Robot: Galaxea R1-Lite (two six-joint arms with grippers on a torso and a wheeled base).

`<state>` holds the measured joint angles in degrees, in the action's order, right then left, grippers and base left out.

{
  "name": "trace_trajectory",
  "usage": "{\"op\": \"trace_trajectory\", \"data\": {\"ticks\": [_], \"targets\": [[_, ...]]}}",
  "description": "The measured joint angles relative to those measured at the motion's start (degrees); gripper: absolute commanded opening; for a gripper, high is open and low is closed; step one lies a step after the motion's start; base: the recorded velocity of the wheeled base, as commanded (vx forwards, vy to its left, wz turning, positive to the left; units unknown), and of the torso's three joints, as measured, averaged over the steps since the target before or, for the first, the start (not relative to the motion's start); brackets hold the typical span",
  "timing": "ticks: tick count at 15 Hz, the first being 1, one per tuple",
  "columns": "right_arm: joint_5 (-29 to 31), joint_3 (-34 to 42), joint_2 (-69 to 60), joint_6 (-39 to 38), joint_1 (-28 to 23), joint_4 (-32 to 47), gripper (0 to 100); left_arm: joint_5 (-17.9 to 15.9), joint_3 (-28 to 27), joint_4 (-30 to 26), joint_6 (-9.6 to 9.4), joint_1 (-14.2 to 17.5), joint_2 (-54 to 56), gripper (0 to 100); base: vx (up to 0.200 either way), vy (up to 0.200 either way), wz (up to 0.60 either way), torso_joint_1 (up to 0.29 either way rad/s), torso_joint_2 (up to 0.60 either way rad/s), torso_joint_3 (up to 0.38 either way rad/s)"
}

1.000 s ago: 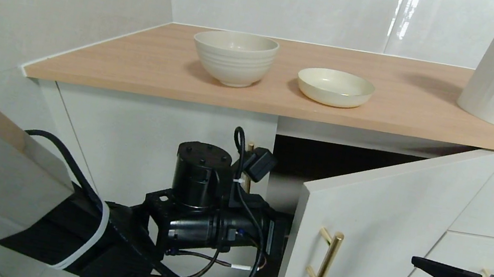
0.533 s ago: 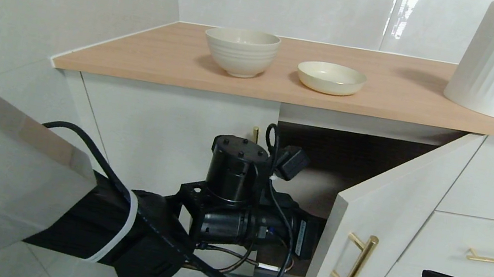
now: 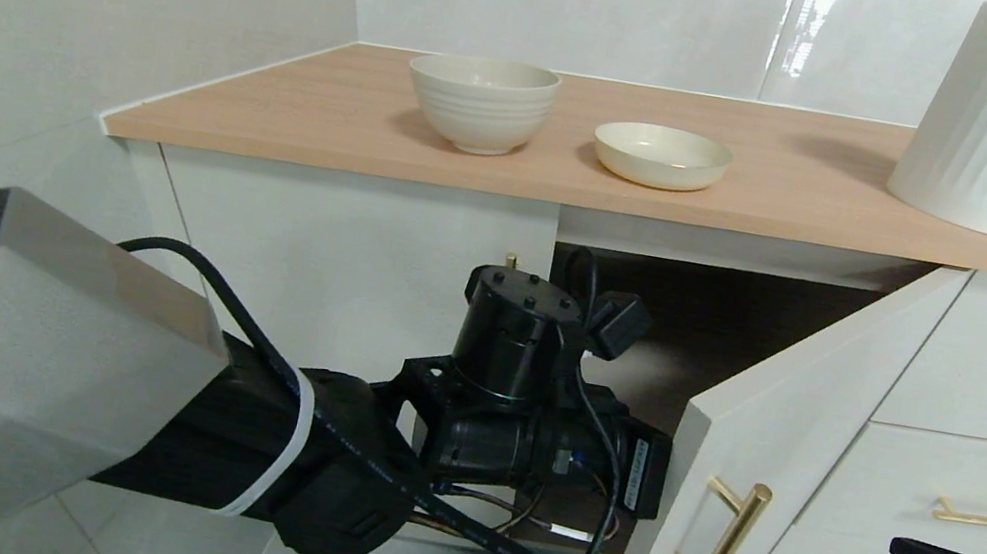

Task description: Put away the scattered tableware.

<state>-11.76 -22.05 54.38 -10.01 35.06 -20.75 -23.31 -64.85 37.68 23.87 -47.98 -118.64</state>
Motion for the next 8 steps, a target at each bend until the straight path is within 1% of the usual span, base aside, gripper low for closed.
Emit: {"op": "trace_trajectory", "data": {"ticks": [5, 7, 8], "targets": [[0.0, -1.93, -2.6, 0.09, 1.23, 4.63, 100, 1.12, -2.67, -2.71, 0.02, -0.41, -0.77, 0, -0.2, 0.0, 0.0, 0.005, 0.0, 0.002], [-0.39, -2.65, -3.84, 0.09, 1.45, 5.58, 100, 0.65, -4.66, -4.9, 0.0, -1.22, -1.58, 0, -0.2, 0.0, 0.0, 0.0, 0.0, 0.005], [-1.26, -2.8, -4.47, 0.09, 1.51, 6.11, 100, 0.6, -6.18, -5.99, -0.01, -1.74, -2.23, 0, 0.0, 0.0, 0.0, 0.0, 0.0, 0.0]]}}
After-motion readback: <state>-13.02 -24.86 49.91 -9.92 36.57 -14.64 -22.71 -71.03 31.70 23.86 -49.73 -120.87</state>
